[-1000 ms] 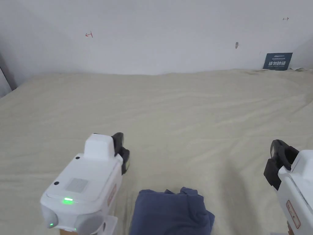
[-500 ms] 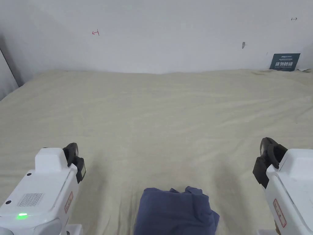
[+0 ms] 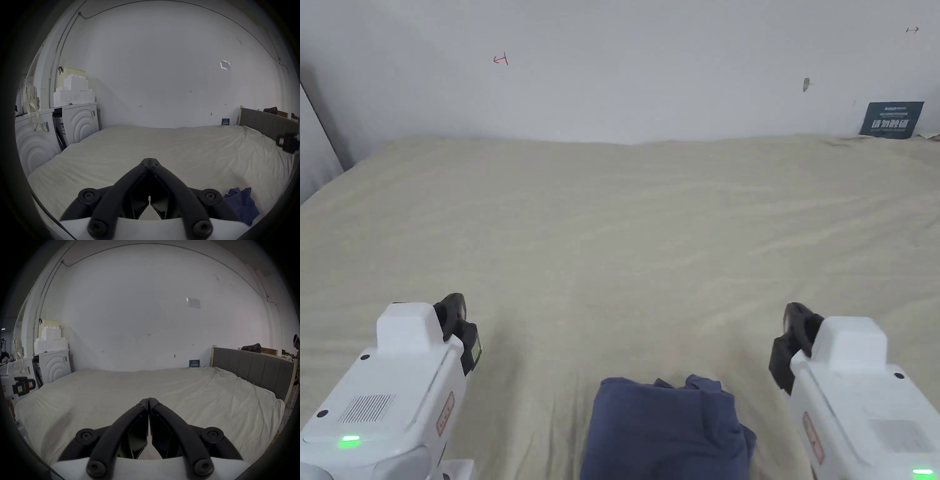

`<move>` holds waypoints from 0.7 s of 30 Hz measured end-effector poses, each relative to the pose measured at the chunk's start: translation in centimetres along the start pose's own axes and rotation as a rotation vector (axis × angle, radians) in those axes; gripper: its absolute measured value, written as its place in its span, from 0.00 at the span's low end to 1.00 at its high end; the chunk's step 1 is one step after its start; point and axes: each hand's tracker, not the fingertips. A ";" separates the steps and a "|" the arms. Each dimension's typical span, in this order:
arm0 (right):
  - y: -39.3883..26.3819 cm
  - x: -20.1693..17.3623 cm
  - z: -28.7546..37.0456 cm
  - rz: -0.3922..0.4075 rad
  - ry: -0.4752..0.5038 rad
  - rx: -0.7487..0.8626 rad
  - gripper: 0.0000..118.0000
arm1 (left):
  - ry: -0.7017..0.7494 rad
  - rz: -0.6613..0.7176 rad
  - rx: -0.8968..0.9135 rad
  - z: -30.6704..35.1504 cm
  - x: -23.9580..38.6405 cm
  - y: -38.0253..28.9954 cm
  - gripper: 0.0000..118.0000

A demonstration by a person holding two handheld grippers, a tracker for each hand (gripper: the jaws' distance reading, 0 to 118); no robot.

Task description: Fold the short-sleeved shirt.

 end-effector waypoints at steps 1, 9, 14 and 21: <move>-0.6 -0.5 -0.3 -0.006 0.009 -0.026 0.00 | -0.003 0.001 -0.006 0.0 0.0 -0.1 0.00; -6.3 -3.6 -2.5 -0.018 0.069 -0.232 0.00 | -0.021 0.009 -0.040 -0.2 -0.2 -1.2 0.00; -9.5 -4.8 -3.3 -0.044 0.079 -0.372 0.00 | -0.036 0.043 -0.062 -0.6 -0.5 -1.8 0.00; -13.5 -5.1 -4.2 -0.056 0.040 -0.505 0.00 | -0.033 0.053 -0.076 -0.8 -0.8 -2.4 0.00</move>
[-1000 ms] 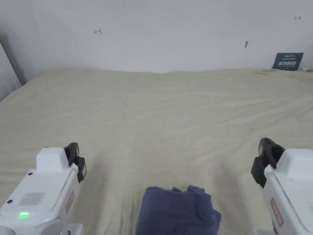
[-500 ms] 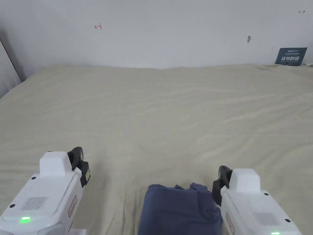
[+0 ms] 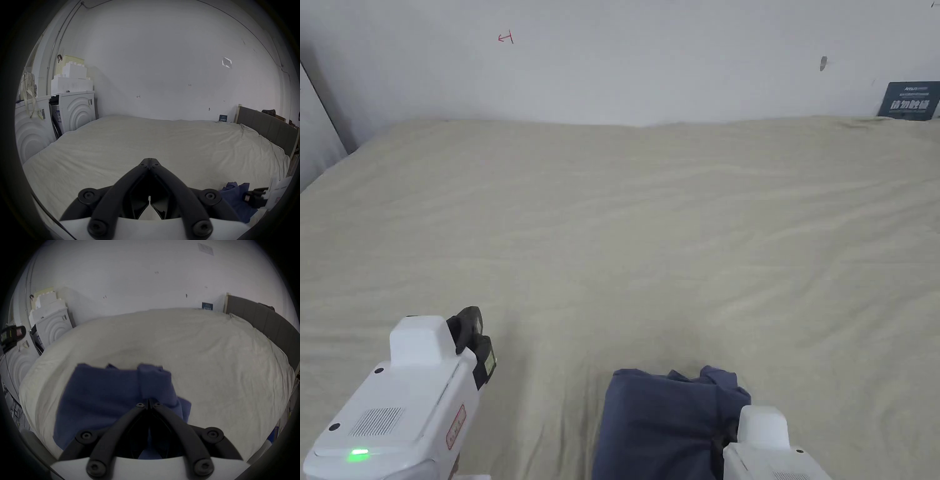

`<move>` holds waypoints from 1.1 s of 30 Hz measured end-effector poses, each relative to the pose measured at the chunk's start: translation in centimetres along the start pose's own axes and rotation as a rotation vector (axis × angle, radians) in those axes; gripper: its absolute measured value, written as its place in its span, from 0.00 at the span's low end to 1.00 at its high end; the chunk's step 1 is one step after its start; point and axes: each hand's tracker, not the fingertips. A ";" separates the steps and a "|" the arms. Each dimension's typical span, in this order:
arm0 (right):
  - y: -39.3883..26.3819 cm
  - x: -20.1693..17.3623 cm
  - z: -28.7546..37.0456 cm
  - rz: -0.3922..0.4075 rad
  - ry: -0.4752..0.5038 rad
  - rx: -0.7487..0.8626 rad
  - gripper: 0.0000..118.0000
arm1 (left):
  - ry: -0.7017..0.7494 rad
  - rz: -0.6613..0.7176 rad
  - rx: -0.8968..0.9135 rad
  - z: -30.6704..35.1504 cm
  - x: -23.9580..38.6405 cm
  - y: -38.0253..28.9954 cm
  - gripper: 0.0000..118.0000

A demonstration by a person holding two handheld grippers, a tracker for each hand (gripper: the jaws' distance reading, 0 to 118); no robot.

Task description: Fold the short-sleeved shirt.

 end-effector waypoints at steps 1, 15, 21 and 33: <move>-0.4 0.0 -0.2 -0.005 0.004 0.003 0.00 | 0.000 -0.002 -0.001 -0.1 0.0 -0.1 0.00; -0.4 -0.4 -0.5 0.051 -0.002 -0.008 0.00 | -0.292 0.162 -0.369 -3.3 0.7 -0.1 0.01; -0.5 -0.3 -0.6 0.039 0.005 -0.008 0.00 | -0.545 0.338 -0.727 -7.8 1.2 -2.2 0.41; -0.6 0.0 -0.4 0.022 0.017 0.000 0.00 | -0.710 0.332 -0.916 -11.9 3.3 -8.3 0.84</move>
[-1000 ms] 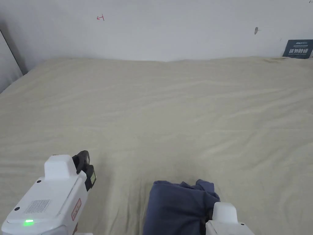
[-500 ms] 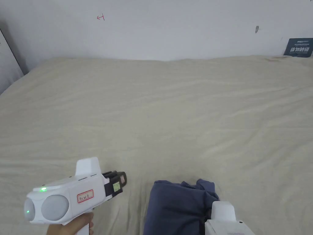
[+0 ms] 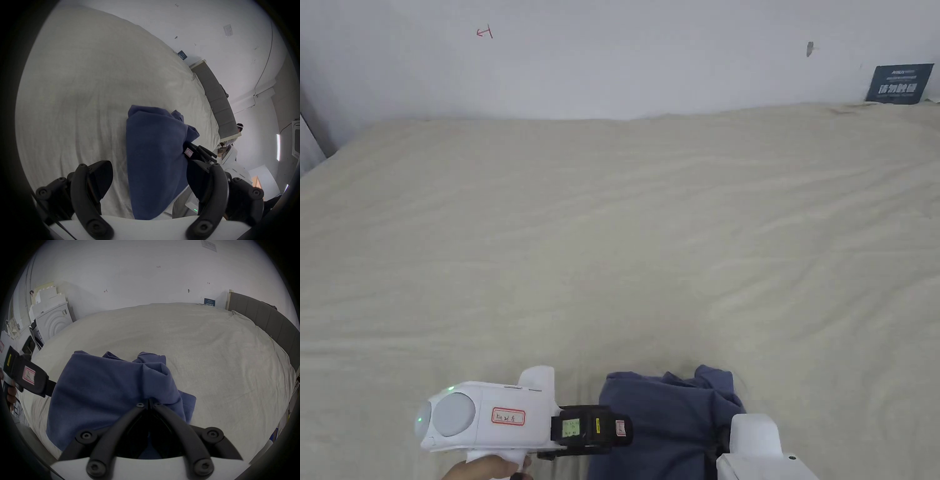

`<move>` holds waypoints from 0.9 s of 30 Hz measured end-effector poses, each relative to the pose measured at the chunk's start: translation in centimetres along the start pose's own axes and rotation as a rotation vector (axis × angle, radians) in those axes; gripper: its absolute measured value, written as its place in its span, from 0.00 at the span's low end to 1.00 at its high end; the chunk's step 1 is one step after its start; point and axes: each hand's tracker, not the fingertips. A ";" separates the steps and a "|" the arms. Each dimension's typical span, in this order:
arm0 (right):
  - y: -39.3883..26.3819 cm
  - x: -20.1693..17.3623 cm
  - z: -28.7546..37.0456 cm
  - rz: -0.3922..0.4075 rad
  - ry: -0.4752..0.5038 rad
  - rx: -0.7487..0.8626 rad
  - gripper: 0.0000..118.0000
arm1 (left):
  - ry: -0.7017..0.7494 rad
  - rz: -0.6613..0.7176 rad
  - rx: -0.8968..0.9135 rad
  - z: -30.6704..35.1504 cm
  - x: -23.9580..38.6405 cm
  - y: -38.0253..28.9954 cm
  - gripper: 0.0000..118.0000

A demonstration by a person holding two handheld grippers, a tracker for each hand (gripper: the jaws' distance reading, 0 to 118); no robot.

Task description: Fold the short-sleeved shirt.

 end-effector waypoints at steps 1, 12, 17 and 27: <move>0.0 0.0 0.0 0.000 0.000 0.001 0.00 | 0.002 -0.007 -0.005 -0.4 -0.2 0.0 0.84; -0.1 0.2 0.0 -0.008 0.008 0.002 0.00 | -0.104 -0.079 -0.095 -3.1 0.8 1.3 0.73; -0.1 0.3 0.0 -0.012 0.012 0.001 0.00 | -0.047 -0.126 -0.118 -3.3 1.0 1.5 0.45; 0.1 0.3 0.1 -0.011 0.017 -0.001 0.00 | -0.012 -0.088 -0.104 -3.0 2.2 0.9 0.15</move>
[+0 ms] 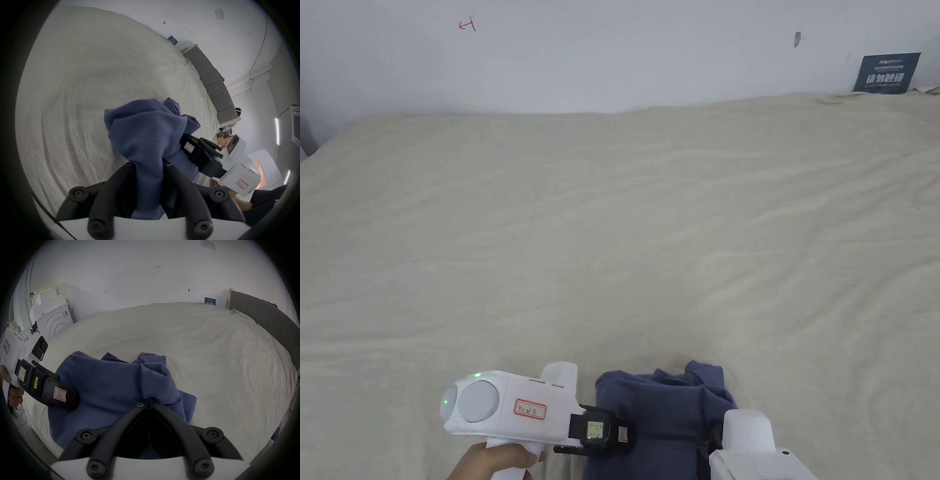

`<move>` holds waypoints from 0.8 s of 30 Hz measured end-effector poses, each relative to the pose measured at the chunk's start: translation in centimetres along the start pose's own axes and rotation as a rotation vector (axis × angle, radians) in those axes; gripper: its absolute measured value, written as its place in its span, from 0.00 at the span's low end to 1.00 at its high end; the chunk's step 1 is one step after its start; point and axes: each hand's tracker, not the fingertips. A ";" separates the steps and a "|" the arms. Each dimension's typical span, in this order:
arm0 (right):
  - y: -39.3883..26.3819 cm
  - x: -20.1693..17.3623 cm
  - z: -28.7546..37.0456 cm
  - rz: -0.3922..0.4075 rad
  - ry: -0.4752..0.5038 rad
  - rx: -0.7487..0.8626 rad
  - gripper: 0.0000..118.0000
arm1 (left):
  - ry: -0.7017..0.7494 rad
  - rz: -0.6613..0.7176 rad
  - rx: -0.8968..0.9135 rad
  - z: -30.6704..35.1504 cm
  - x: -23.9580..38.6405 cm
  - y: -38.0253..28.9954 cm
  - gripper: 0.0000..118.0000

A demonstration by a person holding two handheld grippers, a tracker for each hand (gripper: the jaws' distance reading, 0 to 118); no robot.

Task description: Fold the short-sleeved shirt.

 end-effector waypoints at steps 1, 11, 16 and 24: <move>0.0 0.0 0.0 0.001 -0.001 -0.001 0.00 | 0.002 -0.008 0.001 0.0 0.2 -0.1 0.15; 4.5 1.1 4.3 -0.009 0.016 0.162 0.00 | 0.065 -0.049 0.013 0.6 1.7 0.0 0.13; 8.5 1.7 7.6 0.045 -0.007 0.318 0.00 | 0.076 -0.075 0.017 1.7 2.4 0.4 0.13; 12.3 2.6 11.3 0.050 -0.019 0.468 0.00 | 0.176 -0.117 0.037 6.5 1.5 1.6 0.13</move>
